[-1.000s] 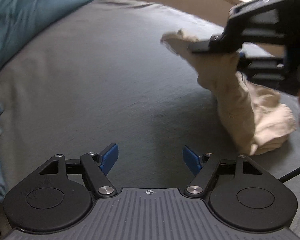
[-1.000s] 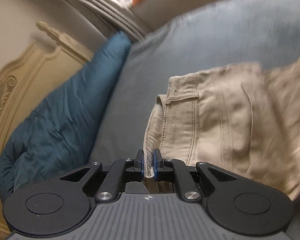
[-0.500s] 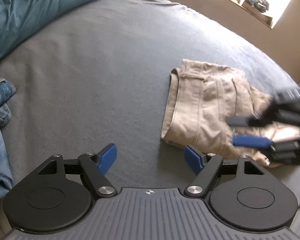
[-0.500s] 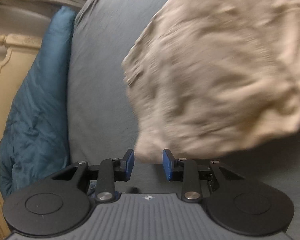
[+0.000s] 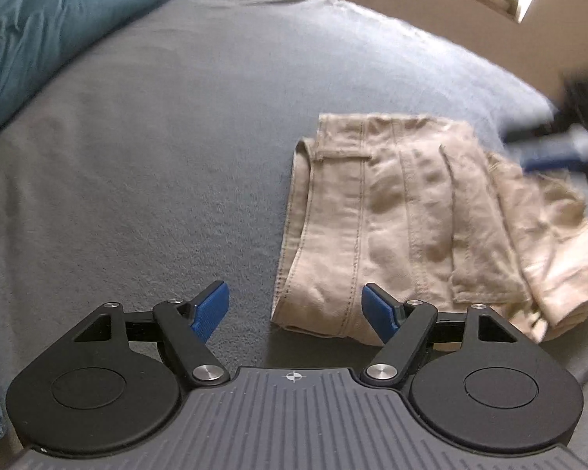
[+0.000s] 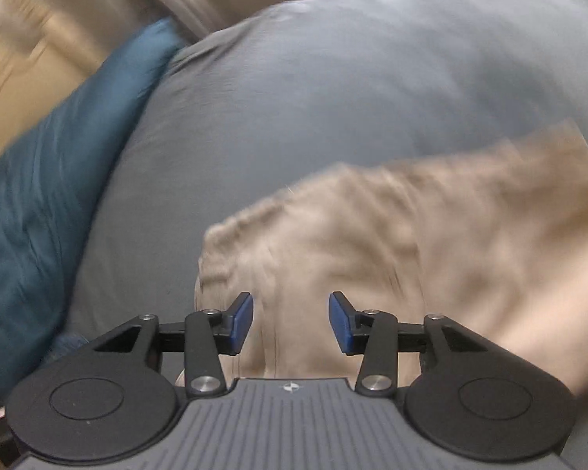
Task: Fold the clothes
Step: 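Lift the trousers with the right tool and shake them open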
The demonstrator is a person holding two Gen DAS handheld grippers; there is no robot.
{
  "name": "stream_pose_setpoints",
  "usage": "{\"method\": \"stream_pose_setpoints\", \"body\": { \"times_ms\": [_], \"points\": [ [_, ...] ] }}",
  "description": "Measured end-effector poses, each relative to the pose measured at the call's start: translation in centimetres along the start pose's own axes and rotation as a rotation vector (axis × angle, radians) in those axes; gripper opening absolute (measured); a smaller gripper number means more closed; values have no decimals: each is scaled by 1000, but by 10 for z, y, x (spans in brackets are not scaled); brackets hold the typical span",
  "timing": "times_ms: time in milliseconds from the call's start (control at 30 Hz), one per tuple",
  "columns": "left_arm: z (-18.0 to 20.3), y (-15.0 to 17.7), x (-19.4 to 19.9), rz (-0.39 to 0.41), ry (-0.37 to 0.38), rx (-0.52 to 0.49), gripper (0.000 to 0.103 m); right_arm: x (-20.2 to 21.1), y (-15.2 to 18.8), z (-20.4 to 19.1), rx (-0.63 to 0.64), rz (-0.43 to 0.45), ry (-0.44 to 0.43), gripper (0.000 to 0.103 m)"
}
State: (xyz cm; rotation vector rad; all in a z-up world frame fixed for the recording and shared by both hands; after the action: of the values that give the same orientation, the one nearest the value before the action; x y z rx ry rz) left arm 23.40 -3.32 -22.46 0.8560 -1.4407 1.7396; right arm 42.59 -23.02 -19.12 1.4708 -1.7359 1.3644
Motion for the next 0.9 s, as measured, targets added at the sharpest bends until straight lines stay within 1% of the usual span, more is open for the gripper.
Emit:
{"method": "stream_pose_setpoints", "body": {
  "times_ms": [33,67,100,167,233,300,333,400,467,533,567,633,700,800,833,900],
  "points": [
    [-1,2,-4,-12,-7,-1,75,-10,-11,-5,44,-8,9,55],
    [-2,5,-7,-24,-8,2,75,-20,-23,-10,89,-16,19,65],
    [-2,7,-10,-35,-10,4,75,-30,-34,-16,133,-24,28,71],
    [-5,9,-15,-47,-9,15,76,-48,-49,-25,206,-38,51,73],
    [-8,10,-19,-64,-11,26,79,-67,-64,-36,266,-66,59,77],
    [-10,11,-23,-80,-12,40,79,-86,-72,-39,312,-100,63,88],
    [-11,12,-25,-84,-11,40,80,-95,-74,-39,327,-122,71,90],
    [-13,12,-28,-91,-12,39,81,-112,-75,-34,342,-179,82,92],
    [-16,13,-30,-96,-15,36,83,-127,-72,-27,341,-252,73,92],
    [-19,14,-32,-101,-14,35,85,-130,-68,-22,338,-311,36,91],
    [-21,15,-32,-103,-14,35,86,-127,-66,-21,349,-317,9,89],
    [-24,16,-34,-106,-16,32,87,-116,-62,-21,371,-337,-49,84],
    [-26,17,-34,-109,-21,27,88,-105,-54,-21,417,-364,-73,77],
    [-29,18,-35,-114,-33,19,89,-88,-47,-22,481,-357,-68,55],
    [-30,18,-36,-116,-37,19,90,-81,-45,-23,501,-351,-64,52],
    [-33,18,-37,-120,-44,19,91,-69,-40,-24,542,-339,-58,41]
  ]
}}
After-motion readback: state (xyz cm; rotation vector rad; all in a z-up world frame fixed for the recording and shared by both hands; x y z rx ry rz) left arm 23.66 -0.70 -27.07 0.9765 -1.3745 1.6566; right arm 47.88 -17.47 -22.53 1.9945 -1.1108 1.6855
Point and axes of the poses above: each gripper's, at about its wrist camera, not at the fingertips, and x roughly against the way its jaws point, z to its right, y to its underside, the point moved 9 cm from there along -x, roughly the way its jaws point, and after that the axes turned 3 degrees about y, right-handed, at the moved point
